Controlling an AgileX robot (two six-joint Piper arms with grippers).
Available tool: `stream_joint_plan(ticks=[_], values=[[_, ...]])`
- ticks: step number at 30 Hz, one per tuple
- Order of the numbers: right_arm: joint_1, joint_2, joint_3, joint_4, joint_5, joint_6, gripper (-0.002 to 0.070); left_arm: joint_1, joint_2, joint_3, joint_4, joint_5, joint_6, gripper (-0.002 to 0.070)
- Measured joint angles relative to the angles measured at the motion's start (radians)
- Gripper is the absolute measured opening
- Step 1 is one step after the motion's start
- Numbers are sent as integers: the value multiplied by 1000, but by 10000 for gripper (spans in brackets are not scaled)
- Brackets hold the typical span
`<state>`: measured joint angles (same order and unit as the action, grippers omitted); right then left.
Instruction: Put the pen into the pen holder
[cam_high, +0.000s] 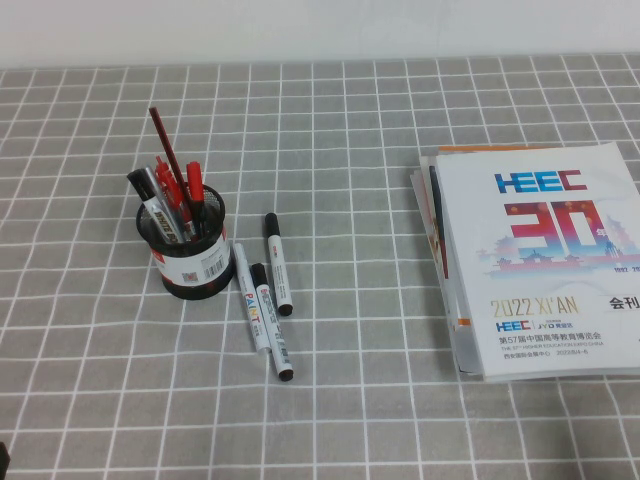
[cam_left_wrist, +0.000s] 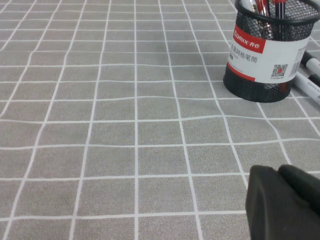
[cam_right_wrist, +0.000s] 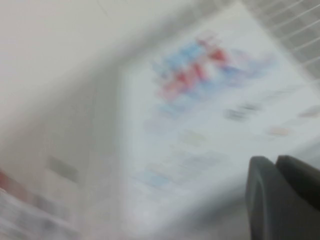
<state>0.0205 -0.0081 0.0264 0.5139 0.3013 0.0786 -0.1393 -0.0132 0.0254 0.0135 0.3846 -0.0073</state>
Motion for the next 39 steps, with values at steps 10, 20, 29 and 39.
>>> stream_joint_plan(ticks=[10, 20, 29, 39], values=[[0, 0, 0, 605, -94, -178, -12, 0, 0, 0, 0, 0, 0, -3], [2, 0, -24, 675, 5, -424, -12, 0, 0, 0, 0, 0, 0, -3], [2, 409, -419, 277, 423, -393, -12, 0, 0, 0, 0, 0, 0, -3], [76, 944, -909, 36, 836, -316, -12, 0, 0, 0, 0, 0, 0, -3]])
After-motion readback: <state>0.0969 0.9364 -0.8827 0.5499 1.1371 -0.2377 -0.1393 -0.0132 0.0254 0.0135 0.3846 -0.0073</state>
